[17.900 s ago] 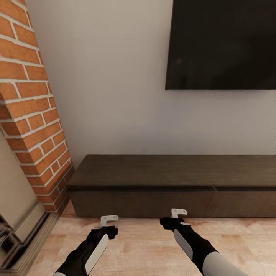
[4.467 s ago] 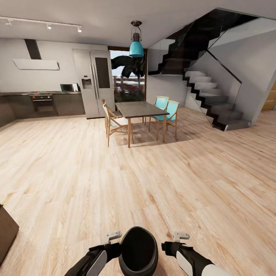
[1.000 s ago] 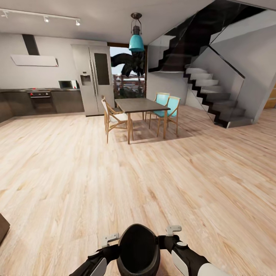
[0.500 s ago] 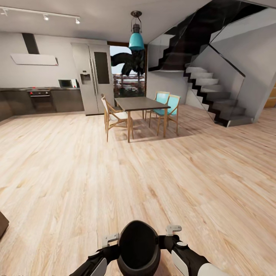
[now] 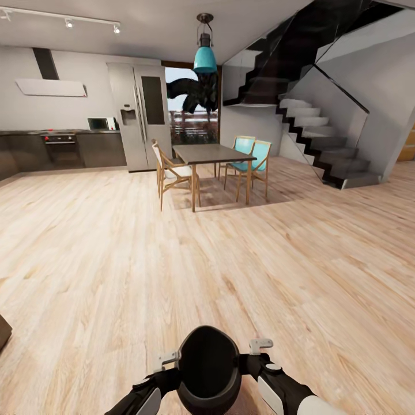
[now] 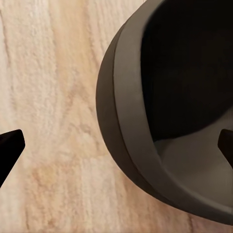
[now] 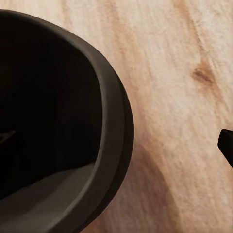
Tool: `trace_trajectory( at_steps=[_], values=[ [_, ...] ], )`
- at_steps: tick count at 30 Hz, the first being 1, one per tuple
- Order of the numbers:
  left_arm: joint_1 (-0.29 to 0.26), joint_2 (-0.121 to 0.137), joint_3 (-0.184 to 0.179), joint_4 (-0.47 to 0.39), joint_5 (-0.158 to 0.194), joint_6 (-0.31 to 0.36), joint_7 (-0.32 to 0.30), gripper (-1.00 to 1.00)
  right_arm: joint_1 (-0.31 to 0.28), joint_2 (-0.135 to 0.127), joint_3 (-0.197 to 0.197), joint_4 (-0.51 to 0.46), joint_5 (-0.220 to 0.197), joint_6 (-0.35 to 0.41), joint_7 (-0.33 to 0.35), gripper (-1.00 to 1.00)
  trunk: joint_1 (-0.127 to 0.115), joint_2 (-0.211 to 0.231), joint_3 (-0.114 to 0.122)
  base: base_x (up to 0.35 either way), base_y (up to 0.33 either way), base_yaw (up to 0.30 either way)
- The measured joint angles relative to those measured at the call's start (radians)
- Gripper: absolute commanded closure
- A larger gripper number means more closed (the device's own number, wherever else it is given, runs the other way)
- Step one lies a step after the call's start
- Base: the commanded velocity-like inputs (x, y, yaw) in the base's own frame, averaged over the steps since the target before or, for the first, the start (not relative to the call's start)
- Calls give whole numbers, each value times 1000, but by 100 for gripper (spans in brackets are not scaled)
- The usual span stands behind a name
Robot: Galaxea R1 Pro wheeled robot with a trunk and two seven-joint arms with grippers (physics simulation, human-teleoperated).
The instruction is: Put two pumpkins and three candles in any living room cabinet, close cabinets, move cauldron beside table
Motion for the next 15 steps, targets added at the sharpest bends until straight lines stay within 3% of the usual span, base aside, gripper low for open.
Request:
trace_trajectory(
  at_steps=[12, 15],
  values=[
    [0, -1, -5, 0, 0, 0, -1, -100, 0, 3, 2, 0, 0, 0, 10, -100, 46, -84, -38, 0, 0, 0],
    [0, -1, -6, 0, 2, 0, -4, -100, 0, 6, 25, 0, 0, 1, 44, -100, 58, -105, -47, 0, 0, 0]
  ],
)
